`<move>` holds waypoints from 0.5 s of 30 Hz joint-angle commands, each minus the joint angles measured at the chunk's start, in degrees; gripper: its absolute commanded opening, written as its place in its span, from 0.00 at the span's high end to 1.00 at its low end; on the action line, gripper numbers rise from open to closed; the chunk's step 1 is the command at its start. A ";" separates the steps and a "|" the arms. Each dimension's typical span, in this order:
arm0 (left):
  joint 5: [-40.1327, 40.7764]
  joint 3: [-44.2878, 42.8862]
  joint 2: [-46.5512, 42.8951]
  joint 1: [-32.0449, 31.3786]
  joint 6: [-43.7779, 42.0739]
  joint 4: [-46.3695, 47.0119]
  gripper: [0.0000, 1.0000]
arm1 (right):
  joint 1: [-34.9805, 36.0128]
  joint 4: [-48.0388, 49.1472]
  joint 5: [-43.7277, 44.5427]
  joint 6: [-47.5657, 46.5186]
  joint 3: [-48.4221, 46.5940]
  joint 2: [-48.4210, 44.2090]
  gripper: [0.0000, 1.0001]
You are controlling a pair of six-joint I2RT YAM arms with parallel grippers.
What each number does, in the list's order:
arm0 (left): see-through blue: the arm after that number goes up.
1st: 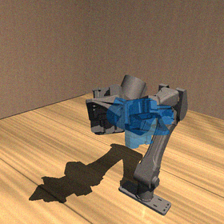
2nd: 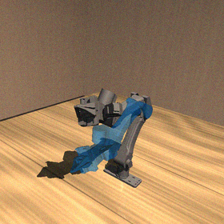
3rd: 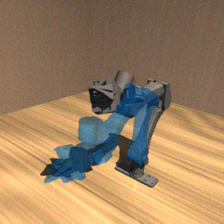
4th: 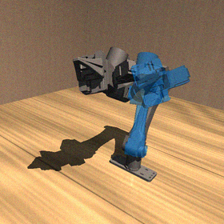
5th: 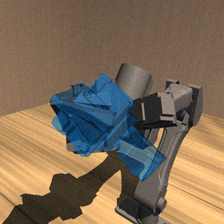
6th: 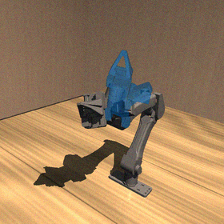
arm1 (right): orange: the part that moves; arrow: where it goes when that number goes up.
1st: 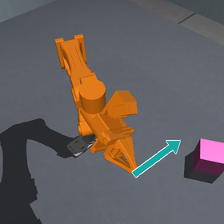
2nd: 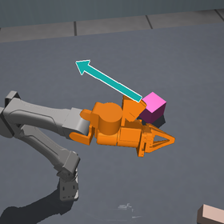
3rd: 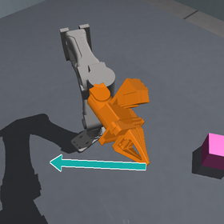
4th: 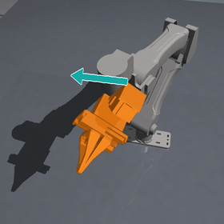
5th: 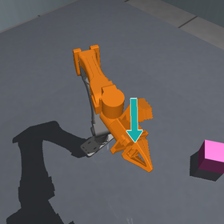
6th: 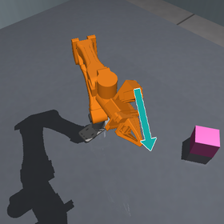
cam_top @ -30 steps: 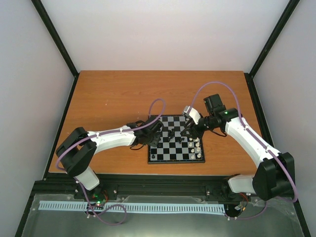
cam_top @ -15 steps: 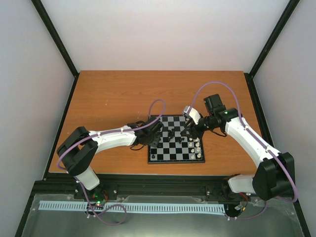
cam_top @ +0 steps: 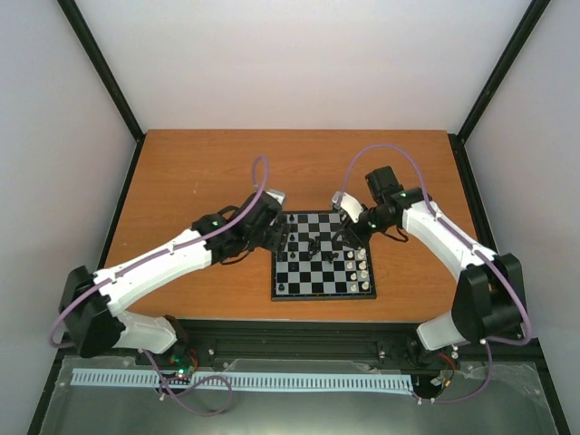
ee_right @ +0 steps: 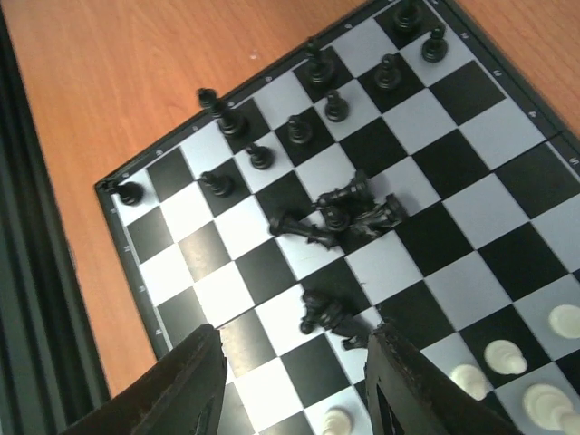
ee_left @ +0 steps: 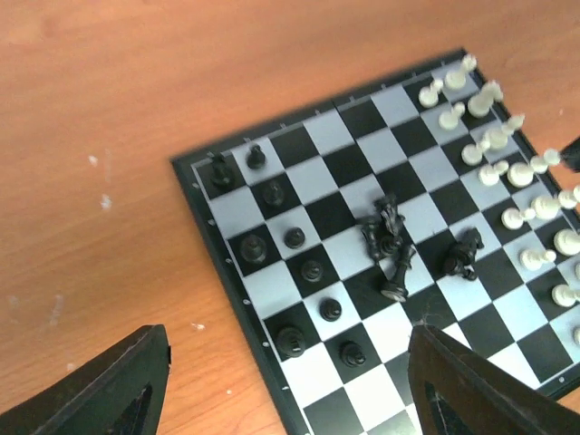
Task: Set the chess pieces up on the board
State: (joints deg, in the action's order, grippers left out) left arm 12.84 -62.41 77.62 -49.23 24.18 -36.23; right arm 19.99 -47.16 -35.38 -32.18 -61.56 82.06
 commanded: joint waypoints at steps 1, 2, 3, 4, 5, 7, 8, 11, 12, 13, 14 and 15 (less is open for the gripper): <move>7.13 -1.12 -4.28 0.28 -2.28 -3.63 0.25 | 0.75 -0.82 3.30 -1.36 -4.37 5.31 0.58; 7.82 -0.16 -4.97 0.34 -1.95 -3.11 0.25 | 1.13 -0.70 3.94 -1.41 -4.89 6.64 0.59; 7.97 0.81 -5.60 0.36 -1.45 -2.52 0.25 | 1.65 -0.44 4.79 -1.33 -5.38 7.83 0.60; 7.84 1.95 -6.33 0.37 -0.85 -1.97 0.24 | 2.33 -0.40 5.98 -1.25 -5.91 9.13 0.60; 7.43 2.86 -6.96 0.37 -0.36 -1.44 0.24 | 3.21 -0.39 7.32 -1.20 -6.39 10.21 0.61; 7.15 3.99 -8.04 0.37 -0.15 -1.43 0.24 | 5.17 -0.39 10.04 -1.11 -7.44 12.78 0.61; 7.43 3.53 -8.44 0.37 -0.62 -2.00 0.24 | 5.97 -0.47 10.95 -1.07 -7.97 13.68 0.61; 9.49 -0.22 -8.53 0.69 -3.64 -6.42 0.18 | 8.35 -0.50 12.76 -0.38 -9.69 16.39 0.61; 9.95 -2.23 -8.17 1.02 -4.42 -8.46 0.16 | 9.03 -0.46 13.34 -0.11 -10.27 17.33 0.61; 9.86 -3.93 -7.80 1.69 -5.38 -10.51 0.13 | 9.65 -0.40 14.10 0.09 -10.73 18.33 0.61; 9.13 -5.54 -7.49 2.48 -6.34 -12.14 0.11 | 10.24 -0.33 15.04 0.31 -11.18 19.12 0.61; 8.66 -6.45 -7.41 3.60 -7.01 -13.42 0.10 | 10.82 -0.15 16.15 0.55 -11.41 19.85 0.61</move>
State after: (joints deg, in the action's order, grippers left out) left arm 20.49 -61.89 70.50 -48.42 21.37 -43.31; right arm 28.93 -47.31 -23.64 -32.34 -70.78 100.18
